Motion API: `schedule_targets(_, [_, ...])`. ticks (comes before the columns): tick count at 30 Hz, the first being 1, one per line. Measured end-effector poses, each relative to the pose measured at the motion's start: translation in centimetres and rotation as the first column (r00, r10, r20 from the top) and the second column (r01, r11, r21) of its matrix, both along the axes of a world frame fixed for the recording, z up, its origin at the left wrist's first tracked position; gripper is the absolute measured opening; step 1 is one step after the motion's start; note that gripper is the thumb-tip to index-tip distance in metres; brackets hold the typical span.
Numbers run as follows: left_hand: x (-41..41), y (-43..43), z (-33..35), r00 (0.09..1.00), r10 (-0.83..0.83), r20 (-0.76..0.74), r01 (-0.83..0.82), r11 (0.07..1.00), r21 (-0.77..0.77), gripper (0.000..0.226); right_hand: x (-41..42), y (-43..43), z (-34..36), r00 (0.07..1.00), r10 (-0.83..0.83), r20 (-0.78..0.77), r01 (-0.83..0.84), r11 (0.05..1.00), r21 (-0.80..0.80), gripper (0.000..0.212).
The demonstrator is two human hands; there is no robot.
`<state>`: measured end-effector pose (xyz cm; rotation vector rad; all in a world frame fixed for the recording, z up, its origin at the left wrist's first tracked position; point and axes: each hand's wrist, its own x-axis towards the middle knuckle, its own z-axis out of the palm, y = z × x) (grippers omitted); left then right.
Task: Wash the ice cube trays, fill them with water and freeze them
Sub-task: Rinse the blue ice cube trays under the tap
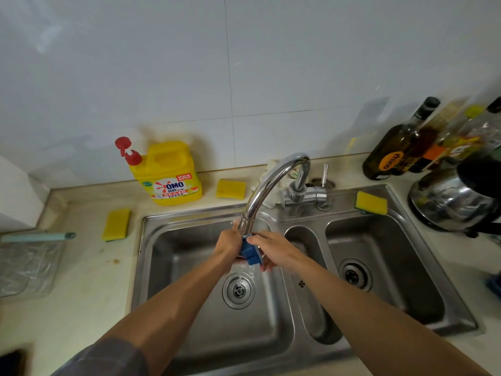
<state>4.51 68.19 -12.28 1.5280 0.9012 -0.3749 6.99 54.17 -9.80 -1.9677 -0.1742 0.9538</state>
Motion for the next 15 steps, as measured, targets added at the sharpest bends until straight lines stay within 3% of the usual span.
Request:
schedule_targets(5, [0.3, -0.5, 0.1, 0.979, 0.188, -0.077, -0.196, 0.974, -0.115, 0.052, -0.6, 1.3, -0.1, 0.998, -0.015, 0.069, 0.013, 0.999, 0.03, 0.026])
schedule_targets(7, [0.3, -0.1, 0.0, 0.975, 0.215, -0.057, -0.219, 0.972, -0.089, 0.057, -0.8, 1.8, -0.2, 0.999, -0.005, 0.051, 0.003, 0.999, 0.039, 0.025])
schedule_targets(15, [-1.0, 1.3, -0.7, 1.0, 0.016, 0.0, -0.016, 0.984, 0.175, 0.061, -0.8, 0.6, -0.2, 0.996, 0.064, 0.067, -0.063, 0.998, -0.021, 0.036])
